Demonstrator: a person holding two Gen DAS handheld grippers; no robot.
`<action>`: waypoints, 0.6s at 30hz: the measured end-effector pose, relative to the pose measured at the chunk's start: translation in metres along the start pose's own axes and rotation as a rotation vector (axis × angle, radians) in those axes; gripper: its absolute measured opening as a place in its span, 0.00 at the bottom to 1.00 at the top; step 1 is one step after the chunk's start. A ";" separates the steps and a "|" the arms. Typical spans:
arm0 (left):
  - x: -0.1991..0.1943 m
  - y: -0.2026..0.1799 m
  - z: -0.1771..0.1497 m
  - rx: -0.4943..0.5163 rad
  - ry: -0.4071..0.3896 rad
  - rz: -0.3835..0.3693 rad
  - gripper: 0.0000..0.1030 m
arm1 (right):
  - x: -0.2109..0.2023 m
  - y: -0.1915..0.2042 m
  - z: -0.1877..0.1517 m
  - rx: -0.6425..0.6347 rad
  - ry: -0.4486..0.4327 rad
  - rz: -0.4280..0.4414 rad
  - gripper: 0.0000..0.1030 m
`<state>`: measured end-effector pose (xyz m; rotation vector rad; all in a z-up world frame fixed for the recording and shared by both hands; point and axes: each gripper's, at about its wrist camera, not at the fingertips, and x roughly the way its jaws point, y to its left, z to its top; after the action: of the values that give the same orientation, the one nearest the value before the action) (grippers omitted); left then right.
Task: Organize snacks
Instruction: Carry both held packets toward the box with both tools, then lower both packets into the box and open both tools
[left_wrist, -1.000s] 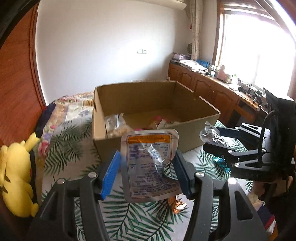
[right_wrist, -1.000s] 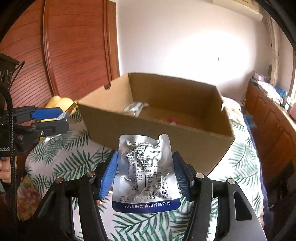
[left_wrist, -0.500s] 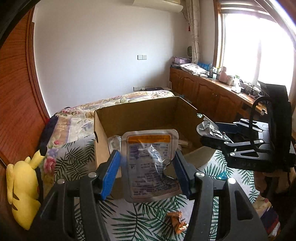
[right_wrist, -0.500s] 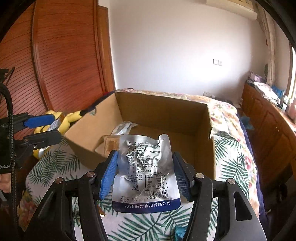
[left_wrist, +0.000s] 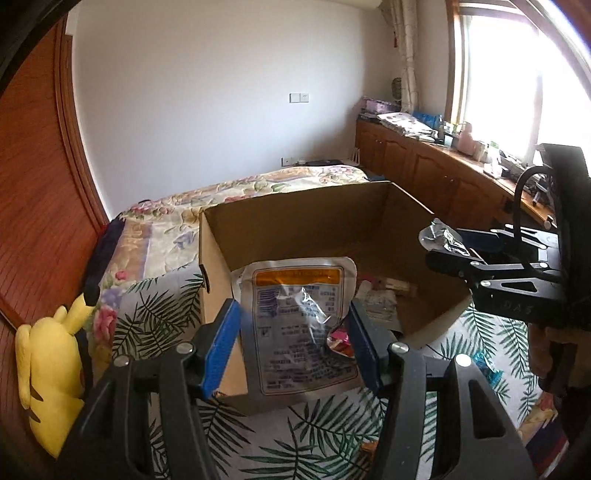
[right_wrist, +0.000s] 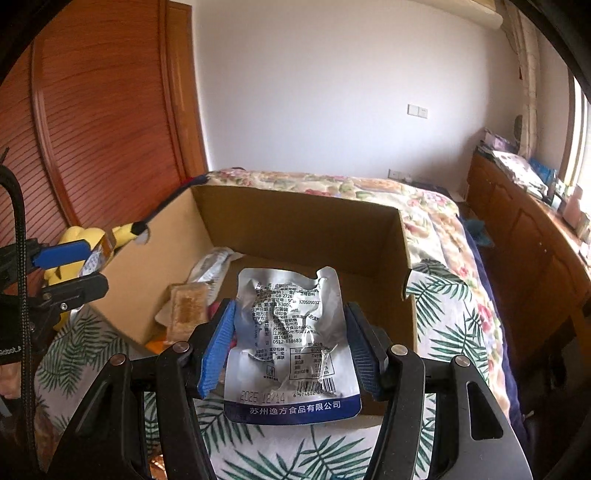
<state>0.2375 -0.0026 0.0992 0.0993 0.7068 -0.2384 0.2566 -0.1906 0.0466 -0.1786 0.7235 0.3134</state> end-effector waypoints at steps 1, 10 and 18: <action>0.003 0.001 0.000 -0.010 0.004 -0.002 0.56 | 0.003 -0.002 0.001 0.011 0.004 -0.003 0.59; 0.025 0.004 0.003 -0.036 0.017 -0.009 0.57 | 0.022 -0.006 0.007 0.039 0.023 -0.035 0.60; 0.028 0.000 0.008 -0.024 -0.002 -0.002 0.63 | 0.025 -0.001 0.005 0.014 0.045 -0.037 0.65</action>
<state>0.2626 -0.0091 0.0868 0.0758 0.7078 -0.2314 0.2781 -0.1845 0.0335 -0.1860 0.7661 0.2691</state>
